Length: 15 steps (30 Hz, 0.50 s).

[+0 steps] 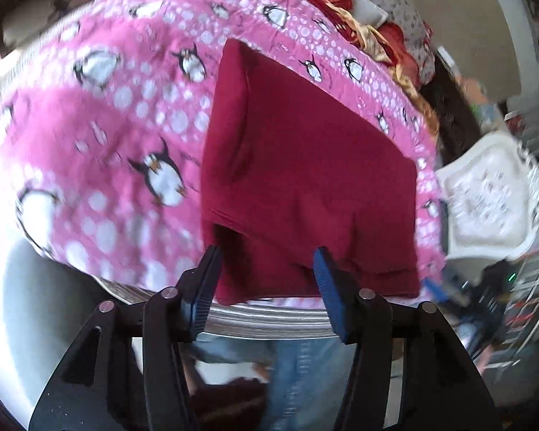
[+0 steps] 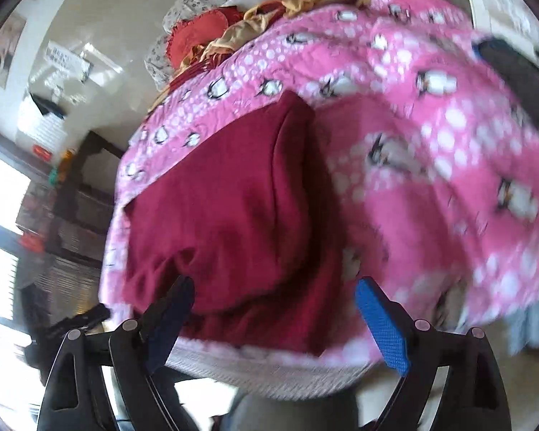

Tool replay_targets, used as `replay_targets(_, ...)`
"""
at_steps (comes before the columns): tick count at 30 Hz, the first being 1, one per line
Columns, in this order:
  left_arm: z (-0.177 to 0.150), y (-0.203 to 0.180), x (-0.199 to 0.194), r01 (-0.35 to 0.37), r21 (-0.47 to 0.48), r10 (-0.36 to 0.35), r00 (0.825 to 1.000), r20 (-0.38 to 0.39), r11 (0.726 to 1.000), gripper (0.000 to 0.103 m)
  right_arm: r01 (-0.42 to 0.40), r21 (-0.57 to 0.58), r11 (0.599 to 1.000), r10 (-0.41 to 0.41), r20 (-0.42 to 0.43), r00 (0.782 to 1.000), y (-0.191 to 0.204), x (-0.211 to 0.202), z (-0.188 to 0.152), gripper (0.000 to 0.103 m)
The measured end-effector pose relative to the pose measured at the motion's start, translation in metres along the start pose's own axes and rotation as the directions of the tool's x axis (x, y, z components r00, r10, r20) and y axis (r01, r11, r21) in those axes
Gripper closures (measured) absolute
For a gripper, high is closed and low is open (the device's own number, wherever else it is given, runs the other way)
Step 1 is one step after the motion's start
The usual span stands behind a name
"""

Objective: Fold small clothes
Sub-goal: 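Carry the lifted hem over onto the collar with both tools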

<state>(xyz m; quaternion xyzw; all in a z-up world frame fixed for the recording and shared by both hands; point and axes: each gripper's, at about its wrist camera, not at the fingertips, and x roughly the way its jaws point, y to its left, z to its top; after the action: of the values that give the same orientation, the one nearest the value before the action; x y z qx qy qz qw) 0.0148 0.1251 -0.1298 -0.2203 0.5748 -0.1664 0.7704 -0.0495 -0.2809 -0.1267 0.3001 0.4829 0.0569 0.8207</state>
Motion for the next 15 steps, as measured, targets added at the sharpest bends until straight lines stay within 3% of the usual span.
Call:
replay_targets(2, 0.004, 0.001, 0.008, 0.005, -0.044, -0.006, 1.000, -0.021, 0.999, 0.043, -0.040, 0.016, 0.999, 0.040, -0.026, 0.999, 0.004, 0.009, -0.005, 0.013)
replay_targets(5, 0.011, 0.003, 0.022, -0.022, -0.091, 0.016, 0.998, -0.063, 0.996, 0.043, -0.015, 0.016, 1.000, 0.016, -0.051, 0.999, 0.010, 0.023, -0.003, 0.020)
replay_targets(10, 0.014, 0.001, 0.031, -0.020, -0.103, 0.011, 0.996, -0.087, 0.994, 0.043, 0.020, 0.098, 0.995, -0.012, -0.082, 0.997, -0.003, 0.036, 0.009, 0.043)
replay_targets(15, 0.019, -0.008, 0.032, -0.021, -0.070, 0.016, 0.997, -0.080, 0.997, 0.043, -0.004, 0.131, 0.991, 0.009, -0.043, 0.999, -0.005, 0.019, 0.010, 0.046)
